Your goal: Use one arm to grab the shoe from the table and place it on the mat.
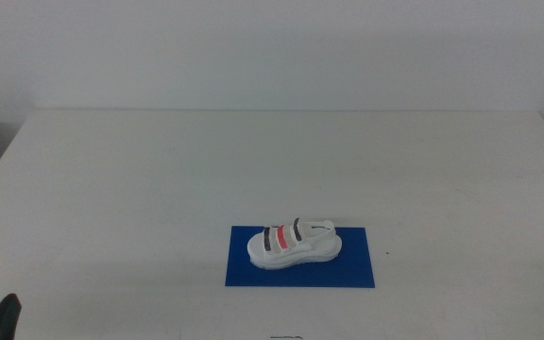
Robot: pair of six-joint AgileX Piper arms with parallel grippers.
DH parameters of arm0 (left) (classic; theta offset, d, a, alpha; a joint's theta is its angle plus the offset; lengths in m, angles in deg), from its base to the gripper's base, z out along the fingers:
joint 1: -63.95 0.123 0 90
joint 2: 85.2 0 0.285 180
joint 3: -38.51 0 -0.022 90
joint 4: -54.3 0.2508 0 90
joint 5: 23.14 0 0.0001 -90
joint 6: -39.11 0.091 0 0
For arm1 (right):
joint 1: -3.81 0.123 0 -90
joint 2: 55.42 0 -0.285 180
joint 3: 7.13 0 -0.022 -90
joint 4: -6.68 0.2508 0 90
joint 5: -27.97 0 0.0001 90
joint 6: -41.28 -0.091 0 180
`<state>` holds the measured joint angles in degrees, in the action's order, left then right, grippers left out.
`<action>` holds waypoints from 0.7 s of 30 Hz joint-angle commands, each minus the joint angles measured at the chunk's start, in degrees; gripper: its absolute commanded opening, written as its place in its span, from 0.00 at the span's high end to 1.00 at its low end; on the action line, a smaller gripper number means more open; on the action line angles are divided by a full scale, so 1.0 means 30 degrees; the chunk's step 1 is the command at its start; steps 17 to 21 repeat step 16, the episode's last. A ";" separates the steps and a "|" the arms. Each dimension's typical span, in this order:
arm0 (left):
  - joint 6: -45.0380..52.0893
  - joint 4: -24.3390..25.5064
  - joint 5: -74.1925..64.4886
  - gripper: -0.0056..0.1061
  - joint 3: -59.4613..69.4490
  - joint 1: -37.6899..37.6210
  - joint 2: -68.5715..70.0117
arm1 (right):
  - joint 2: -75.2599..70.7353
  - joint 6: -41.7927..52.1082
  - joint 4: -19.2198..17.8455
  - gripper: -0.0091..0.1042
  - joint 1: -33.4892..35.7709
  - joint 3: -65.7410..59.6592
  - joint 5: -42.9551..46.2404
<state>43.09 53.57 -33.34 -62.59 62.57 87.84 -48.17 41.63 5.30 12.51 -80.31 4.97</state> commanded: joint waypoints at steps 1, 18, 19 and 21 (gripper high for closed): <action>-0.0282 -0.0164 0.1563 0.11 -0.0064 -0.0049 0.0289 | -0.0419 0.0290 -0.0039 0.13 -0.0123 -0.0165 0.1591; -0.0282 -0.0164 0.1593 0.11 -0.0064 -0.0049 0.0289 | -0.0449 0.0290 0.0638 0.13 -0.0123 -0.1553 0.3435; -0.0282 -0.0164 0.1593 0.11 -0.0064 -0.0049 0.0289 | -0.0449 0.0290 0.0638 0.13 -0.0123 -0.1553 0.3435; -0.0282 -0.0164 0.1593 0.11 -0.0064 -0.0049 0.0289 | -0.0449 0.0290 0.0638 0.13 -0.0123 -0.1553 0.3435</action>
